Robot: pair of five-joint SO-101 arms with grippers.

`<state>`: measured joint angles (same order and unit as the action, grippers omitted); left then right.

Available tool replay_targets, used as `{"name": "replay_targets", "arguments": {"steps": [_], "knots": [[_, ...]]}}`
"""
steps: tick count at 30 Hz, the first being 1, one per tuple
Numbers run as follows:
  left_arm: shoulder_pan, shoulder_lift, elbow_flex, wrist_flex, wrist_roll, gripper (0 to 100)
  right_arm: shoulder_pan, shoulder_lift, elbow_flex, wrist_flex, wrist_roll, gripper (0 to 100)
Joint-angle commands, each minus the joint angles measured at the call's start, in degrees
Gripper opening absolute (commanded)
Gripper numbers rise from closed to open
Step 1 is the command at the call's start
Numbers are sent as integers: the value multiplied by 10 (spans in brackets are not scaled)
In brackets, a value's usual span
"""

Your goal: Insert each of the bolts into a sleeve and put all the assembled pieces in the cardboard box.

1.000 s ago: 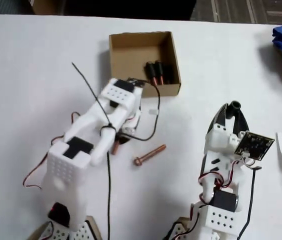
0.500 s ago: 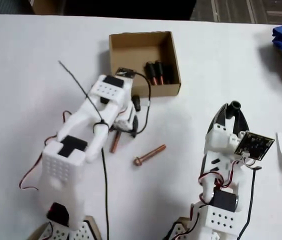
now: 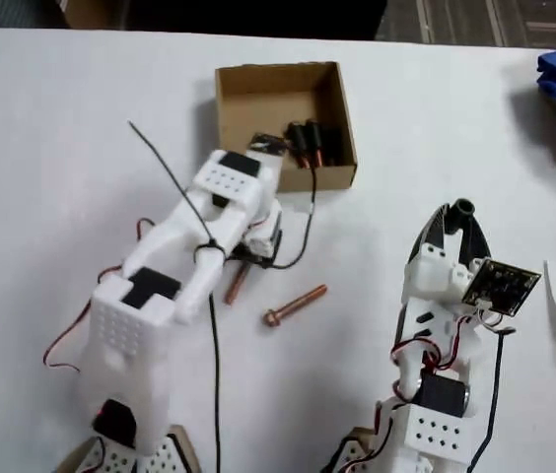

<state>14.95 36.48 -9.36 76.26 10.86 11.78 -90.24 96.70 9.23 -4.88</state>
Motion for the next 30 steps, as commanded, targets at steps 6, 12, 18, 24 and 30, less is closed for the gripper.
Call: {"name": "replay_targets", "arguments": {"steps": [6, 12, 18, 24, 30], "knots": [[-13, 46, -78, 62, -3, 24, 0, -19, 6, 1, -5, 20], [-9, 40, -124, 99, -4, 24, 0, -19, 6, 1, -5, 20], [-8, -38, -182, 153, -5, 24, -8, -19, 6, -3, -5, 20], [-2, -164, -171, 116, -28, 24, -95, -15, 6, -23, -4, 20], [19, -313, -21, -50, -9, 23, -116, -14, 6, -58, -1, 20]]}}
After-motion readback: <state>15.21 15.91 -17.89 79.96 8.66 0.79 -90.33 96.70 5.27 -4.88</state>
